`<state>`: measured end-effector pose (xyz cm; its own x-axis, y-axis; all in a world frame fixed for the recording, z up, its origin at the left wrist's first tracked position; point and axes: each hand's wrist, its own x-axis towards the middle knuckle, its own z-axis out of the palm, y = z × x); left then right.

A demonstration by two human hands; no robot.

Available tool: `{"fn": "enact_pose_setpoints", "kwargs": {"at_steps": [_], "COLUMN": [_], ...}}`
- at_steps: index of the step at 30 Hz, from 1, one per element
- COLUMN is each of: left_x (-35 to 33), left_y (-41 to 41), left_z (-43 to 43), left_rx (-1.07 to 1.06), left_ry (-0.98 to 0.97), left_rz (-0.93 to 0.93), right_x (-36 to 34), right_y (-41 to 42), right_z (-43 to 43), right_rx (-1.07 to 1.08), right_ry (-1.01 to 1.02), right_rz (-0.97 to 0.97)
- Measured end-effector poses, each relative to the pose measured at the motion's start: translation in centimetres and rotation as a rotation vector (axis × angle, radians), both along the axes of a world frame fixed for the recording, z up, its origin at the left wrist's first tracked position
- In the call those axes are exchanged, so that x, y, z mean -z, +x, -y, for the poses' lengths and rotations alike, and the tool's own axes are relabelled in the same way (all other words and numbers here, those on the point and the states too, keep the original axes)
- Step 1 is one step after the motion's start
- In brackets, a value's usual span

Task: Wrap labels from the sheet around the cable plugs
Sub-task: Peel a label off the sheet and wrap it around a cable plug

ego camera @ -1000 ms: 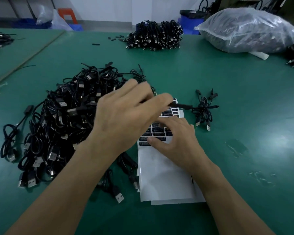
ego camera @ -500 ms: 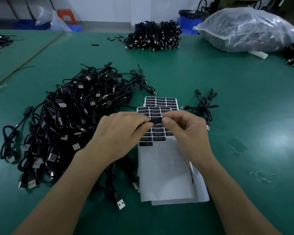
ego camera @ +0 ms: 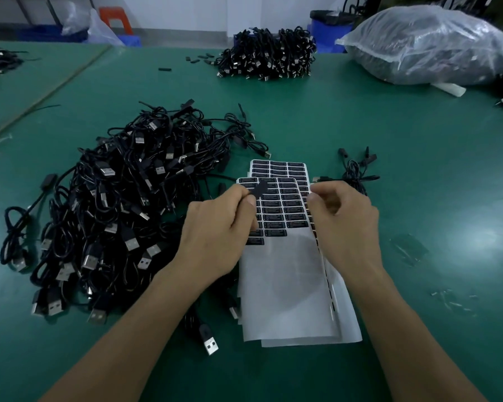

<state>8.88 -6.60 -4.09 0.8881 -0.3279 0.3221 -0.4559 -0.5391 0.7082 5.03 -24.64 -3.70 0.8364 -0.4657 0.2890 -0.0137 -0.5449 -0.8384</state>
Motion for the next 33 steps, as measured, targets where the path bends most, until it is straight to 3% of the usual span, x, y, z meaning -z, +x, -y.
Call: {"fn": "enact_pose_setpoints", "kwargs": {"at_steps": [6, 8, 13, 18, 22, 26, 33], "left_x": [0.5, 0.5, 0.5, 0.8, 0.5, 0.3, 0.2], "left_y": [-0.2, -0.2, -0.2, -0.1, -0.4, -0.6, -0.7], "left_z": [0.7, 0.9, 1.1, 1.1, 1.1, 1.0, 0.9], "left_rx": [-0.001, 0.007, -0.004, -0.009, -0.003, 0.03, 0.027], "left_ry": [0.067, 0.101, 0.096, 0.094, 0.04, 0.089, 0.082], "left_rz": [0.04, 0.058, 0.071, 0.081, 0.043, -0.005, -0.04], "right_x": [0.1, 0.0, -0.5, -0.5, -0.2, -0.4, -0.2], "right_y": [-0.4, -0.6, -0.9, -0.8, -0.5, -0.3, -0.4], "right_z": [0.4, 0.5, 1.0, 1.5, 0.8, 0.2, 0.0], "right_rx": [-0.082, -0.091, -0.039, -0.03, -0.053, -0.112, -0.256], "right_ry": [-0.181, -0.194, -0.107, -0.04, 0.127, 0.415, 0.449], "right_rz": [-0.435, -0.496, -0.516, -0.376, -0.255, -0.243, -0.326]}}
